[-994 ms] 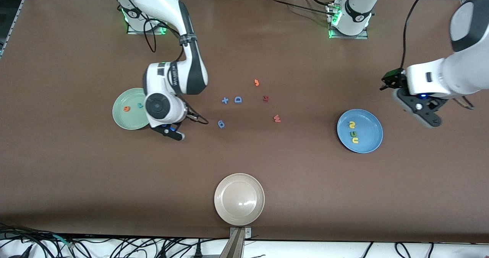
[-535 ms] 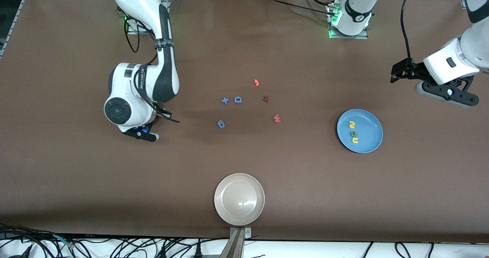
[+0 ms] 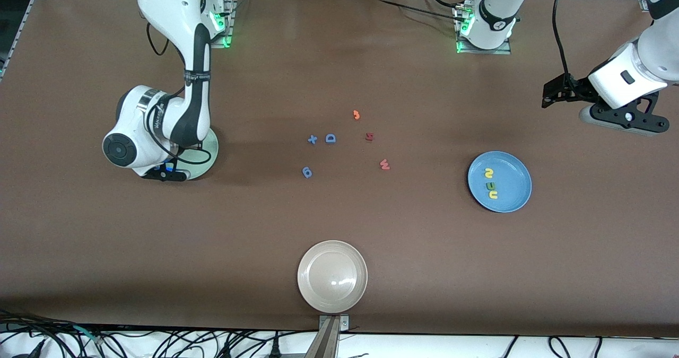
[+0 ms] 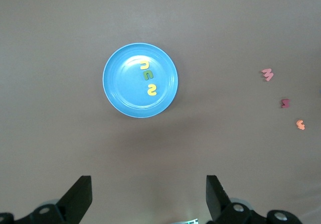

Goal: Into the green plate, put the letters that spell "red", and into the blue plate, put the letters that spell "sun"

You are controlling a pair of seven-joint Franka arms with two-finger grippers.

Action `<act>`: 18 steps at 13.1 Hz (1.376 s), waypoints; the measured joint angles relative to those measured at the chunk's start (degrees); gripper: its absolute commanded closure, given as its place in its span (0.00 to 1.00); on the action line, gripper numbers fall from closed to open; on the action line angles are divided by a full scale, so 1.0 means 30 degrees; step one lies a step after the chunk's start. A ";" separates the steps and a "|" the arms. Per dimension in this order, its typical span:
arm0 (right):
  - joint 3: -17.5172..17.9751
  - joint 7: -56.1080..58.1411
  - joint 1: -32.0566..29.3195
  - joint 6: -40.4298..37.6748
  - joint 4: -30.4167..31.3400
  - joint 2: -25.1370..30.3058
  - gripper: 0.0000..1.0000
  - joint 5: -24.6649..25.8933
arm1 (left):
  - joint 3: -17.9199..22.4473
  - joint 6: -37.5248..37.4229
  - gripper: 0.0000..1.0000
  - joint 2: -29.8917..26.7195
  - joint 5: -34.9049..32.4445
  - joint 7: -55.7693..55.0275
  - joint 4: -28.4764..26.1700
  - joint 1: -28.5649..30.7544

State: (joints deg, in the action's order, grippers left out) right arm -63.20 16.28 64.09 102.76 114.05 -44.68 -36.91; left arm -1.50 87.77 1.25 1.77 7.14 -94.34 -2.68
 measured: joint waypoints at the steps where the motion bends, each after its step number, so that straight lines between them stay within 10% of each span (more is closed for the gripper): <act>1: 0.0001 0.0242 0.0079 0.0037 0.0492 -0.0001 1.00 -0.0096 | -0.0003 -0.0003 0.00 0.0001 0.0000 -0.0012 -0.0002 -0.0009; 6: 0.0301 0.0359 0.0495 0.1080 0.1586 -0.0016 0.87 -0.0160 | -0.0094 -0.0004 0.00 0.0000 0.0000 -0.0062 0.0005 -0.0244; 11: 0.0641 0.0360 0.0482 0.1522 0.1725 -0.0271 0.03 -0.0163 | -0.0080 -0.0017 0.00 0.0001 0.0000 -0.0084 0.0005 -0.0251; 18: -0.1914 0.0365 0.0536 -0.0407 -0.1057 -0.0173 0.01 -0.0176 | -0.0065 -0.0047 0.00 0.0011 0.0000 -0.0100 0.0004 -0.0237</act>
State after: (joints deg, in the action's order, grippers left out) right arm -68.95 17.37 65.69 101.54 110.88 -45.20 -37.44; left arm -1.69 87.63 1.28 1.77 6.84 -94.33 -3.39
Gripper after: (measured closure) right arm 0.004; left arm 0.000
